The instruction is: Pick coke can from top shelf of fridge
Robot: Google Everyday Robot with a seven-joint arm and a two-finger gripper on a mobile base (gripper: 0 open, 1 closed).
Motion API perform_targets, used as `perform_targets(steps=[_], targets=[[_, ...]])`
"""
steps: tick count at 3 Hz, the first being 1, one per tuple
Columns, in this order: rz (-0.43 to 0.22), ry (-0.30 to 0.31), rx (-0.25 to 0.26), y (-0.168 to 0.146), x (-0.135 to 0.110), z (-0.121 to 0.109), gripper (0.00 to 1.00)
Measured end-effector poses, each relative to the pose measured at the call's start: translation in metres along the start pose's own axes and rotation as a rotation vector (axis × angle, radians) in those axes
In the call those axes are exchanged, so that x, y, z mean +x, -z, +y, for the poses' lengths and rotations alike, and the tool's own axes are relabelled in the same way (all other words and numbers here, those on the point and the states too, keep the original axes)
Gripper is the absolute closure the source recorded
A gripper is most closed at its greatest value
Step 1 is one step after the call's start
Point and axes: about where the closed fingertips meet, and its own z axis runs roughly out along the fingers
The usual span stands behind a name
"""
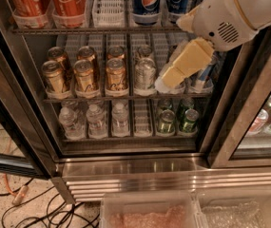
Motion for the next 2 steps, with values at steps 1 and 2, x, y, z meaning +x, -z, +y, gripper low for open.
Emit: perform_targets(steps=[1,2], targets=[[-0.105,-0.015,0.004,-0.016,-0.021,0.001,0.0],[-0.23,-0.017,0.021,-0.035,-0.06,-0.001,0.0]])
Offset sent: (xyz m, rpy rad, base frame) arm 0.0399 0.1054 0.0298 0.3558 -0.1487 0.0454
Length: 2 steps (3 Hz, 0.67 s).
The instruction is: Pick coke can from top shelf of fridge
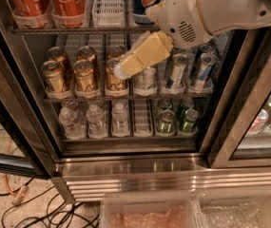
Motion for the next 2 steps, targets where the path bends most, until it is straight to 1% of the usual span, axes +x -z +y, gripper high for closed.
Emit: perform_targets(steps=[1,2], targets=[[-0.11,0.004,0.011,-0.024,-0.033,-0.001,0.0],[-0.185,-0.003,0.017,-0.047,-0.055,-0.002,0.0]])
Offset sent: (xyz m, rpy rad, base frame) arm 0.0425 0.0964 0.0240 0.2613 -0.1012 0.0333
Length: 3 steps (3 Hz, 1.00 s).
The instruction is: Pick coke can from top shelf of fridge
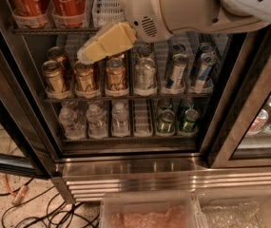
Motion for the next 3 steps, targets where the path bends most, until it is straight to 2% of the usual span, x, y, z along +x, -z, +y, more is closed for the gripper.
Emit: perform_targets(steps=[1,3], targets=[[-0.055,-0.009,0.002,-0.0232,-0.0142,0.0,0.0],[-0.078,-0.012,0.012,-0.0318,-0.0193,0.0,0.0]])
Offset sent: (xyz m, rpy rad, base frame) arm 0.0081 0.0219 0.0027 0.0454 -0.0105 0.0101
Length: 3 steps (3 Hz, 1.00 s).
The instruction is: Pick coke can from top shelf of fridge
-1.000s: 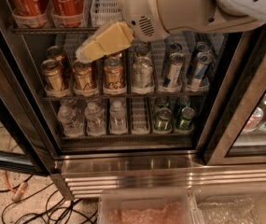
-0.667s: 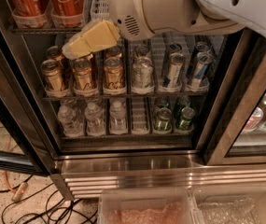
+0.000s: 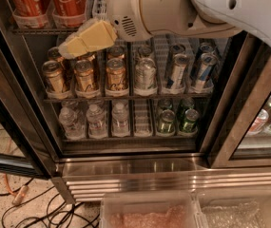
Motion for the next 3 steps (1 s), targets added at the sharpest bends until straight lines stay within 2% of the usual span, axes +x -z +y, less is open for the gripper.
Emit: perform_targets(steps=[1,3], targets=[[-0.063,-0.028,0.026,-0.025,0.0,-0.008,0.0],[-0.152,-0.066,0.138,-0.055,-0.006,-0.043,0.0]])
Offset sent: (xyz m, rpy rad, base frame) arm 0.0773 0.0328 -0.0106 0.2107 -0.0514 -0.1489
